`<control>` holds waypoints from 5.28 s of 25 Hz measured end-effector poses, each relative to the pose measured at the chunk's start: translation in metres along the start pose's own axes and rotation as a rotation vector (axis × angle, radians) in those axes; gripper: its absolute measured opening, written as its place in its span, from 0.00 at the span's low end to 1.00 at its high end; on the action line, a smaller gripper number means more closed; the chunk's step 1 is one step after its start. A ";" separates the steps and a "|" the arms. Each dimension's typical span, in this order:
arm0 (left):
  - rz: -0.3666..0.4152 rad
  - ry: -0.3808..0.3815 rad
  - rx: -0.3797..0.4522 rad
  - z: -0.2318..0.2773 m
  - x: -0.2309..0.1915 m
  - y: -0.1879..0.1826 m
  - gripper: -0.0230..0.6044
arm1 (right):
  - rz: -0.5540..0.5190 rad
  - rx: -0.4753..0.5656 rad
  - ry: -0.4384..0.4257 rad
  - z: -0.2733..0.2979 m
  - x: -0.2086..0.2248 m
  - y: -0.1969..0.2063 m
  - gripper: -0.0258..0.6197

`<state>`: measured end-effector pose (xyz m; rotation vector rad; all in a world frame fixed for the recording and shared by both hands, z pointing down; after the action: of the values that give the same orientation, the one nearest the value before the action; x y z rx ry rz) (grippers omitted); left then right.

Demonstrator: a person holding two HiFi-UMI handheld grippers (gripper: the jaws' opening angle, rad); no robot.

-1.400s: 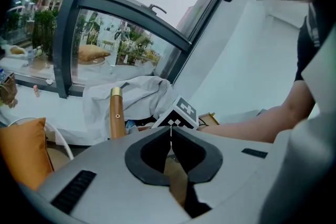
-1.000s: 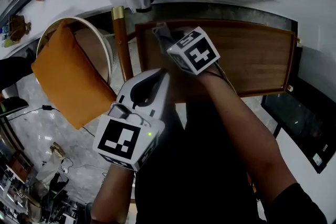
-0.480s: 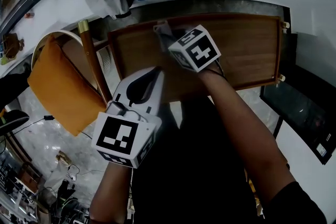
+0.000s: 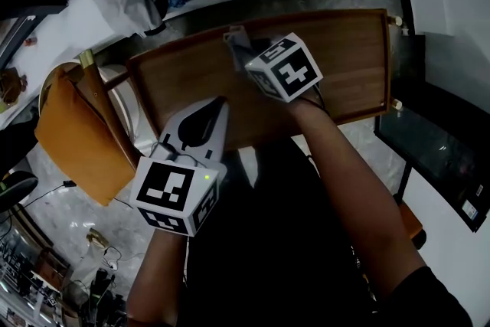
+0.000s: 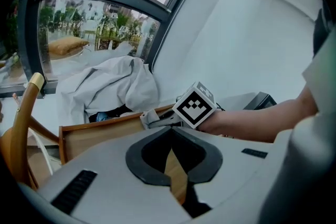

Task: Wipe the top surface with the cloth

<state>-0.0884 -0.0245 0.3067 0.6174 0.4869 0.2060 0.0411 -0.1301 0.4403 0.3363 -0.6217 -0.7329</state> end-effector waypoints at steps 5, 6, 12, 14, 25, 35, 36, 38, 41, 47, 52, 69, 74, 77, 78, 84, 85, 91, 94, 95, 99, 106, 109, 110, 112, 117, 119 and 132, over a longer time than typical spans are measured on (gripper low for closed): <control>0.026 0.021 -0.020 0.018 0.020 -0.005 0.05 | 0.052 0.016 0.030 -0.024 0.026 0.014 0.10; 0.030 0.025 -0.024 0.021 0.024 -0.006 0.05 | 0.061 0.018 0.037 -0.029 0.032 0.017 0.10; 0.026 0.039 -0.043 0.045 0.041 -0.010 0.05 | 0.089 0.027 0.085 -0.062 0.065 0.037 0.10; 0.025 0.048 -0.049 0.051 0.047 -0.012 0.05 | 0.096 0.030 0.100 -0.071 0.076 0.043 0.10; 0.073 0.088 -0.108 0.080 0.075 -0.019 0.05 | 0.150 0.068 0.174 -0.120 0.125 0.070 0.10; 0.107 0.120 -0.137 0.104 0.092 -0.028 0.05 | 0.214 0.071 0.260 -0.160 0.180 0.087 0.10; 0.109 0.121 -0.139 0.105 0.093 -0.028 0.05 | 0.213 0.067 0.258 -0.162 0.181 0.088 0.10; 0.112 0.120 -0.145 0.105 0.095 -0.029 0.05 | 0.208 0.068 0.269 -0.167 0.184 0.088 0.10; 0.121 0.117 -0.148 0.105 0.096 -0.029 0.05 | 0.223 0.081 0.293 -0.173 0.193 0.091 0.10; 0.118 0.109 -0.147 0.106 0.097 -0.029 0.05 | 0.247 0.061 0.365 -0.190 0.213 0.092 0.10; 0.116 0.111 -0.145 0.107 0.100 -0.028 0.05 | 0.290 0.053 0.458 -0.200 0.220 0.092 0.10; 0.050 0.054 -0.026 0.034 0.056 -0.022 0.05 | 0.296 -0.031 0.655 -0.208 0.200 0.091 0.10; -0.021 0.048 0.028 -0.012 0.015 -0.011 0.05 | 0.265 0.042 0.591 -0.175 0.124 0.076 0.10; -0.047 0.006 0.048 -0.038 -0.010 -0.005 0.05 | 0.207 0.072 0.463 -0.132 0.069 0.058 0.10; -0.053 -0.007 0.053 -0.046 -0.018 -0.002 0.05 | 0.186 0.075 0.419 -0.117 0.050 0.051 0.10; -0.115 -0.077 0.079 -0.096 -0.065 0.024 0.05 | 0.012 0.074 0.193 -0.030 -0.048 -0.007 0.10; -0.125 -0.087 0.081 -0.103 -0.072 0.028 0.05 | -0.005 0.075 0.163 -0.017 -0.061 -0.017 0.10; -0.168 -0.123 0.098 -0.133 -0.105 0.049 0.05 | -0.031 0.079 -0.040 0.058 -0.136 -0.049 0.10; -0.176 -0.127 0.115 -0.142 -0.118 0.054 0.05 | -0.014 0.074 -0.100 0.091 -0.162 -0.053 0.10; -0.178 -0.127 0.112 -0.144 -0.121 0.057 0.05 | -0.010 0.067 -0.109 0.098 -0.168 -0.053 0.10; -0.185 -0.127 0.098 -0.148 -0.130 0.065 0.05 | -0.013 0.019 -0.118 0.121 -0.181 -0.050 0.10; -0.168 -0.097 0.090 -0.143 -0.127 0.064 0.05 | -0.093 -0.034 -0.045 0.135 -0.182 -0.048 0.10; -0.158 -0.095 0.094 -0.138 -0.124 0.060 0.05 | -0.107 -0.066 -0.040 0.134 -0.181 -0.046 0.10; -0.155 -0.095 0.093 -0.137 -0.123 0.058 0.05 | -0.111 -0.065 -0.043 0.134 -0.181 -0.045 0.10; -0.149 -0.092 0.088 -0.135 -0.121 0.055 0.05 | -0.119 -0.061 -0.048 0.133 -0.180 -0.044 0.10; -0.150 -0.073 0.094 -0.131 -0.110 0.048 0.05 | -0.120 -0.052 -0.051 0.125 -0.172 -0.038 0.10; -0.141 -0.068 0.096 -0.127 -0.104 0.044 0.05 | -0.122 -0.044 -0.047 0.120 -0.164 -0.034 0.10; -0.075 0.003 0.048 -0.080 -0.051 0.028 0.05 | -0.048 -0.028 0.017 0.061 -0.100 0.004 0.10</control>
<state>-0.1735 0.0217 0.2861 0.6445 0.5183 0.1241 -0.0530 -0.0604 0.4486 0.3318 -0.5888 -0.7833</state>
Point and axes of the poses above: the fingertips, and each gripper's own axes: z forward along the fingers, x to its right, y out of its underside, the point moved 9 cm from there along -z, backward along the fingers, and after that the axes turned 5 degrees about -y, right-handed, at the moved point
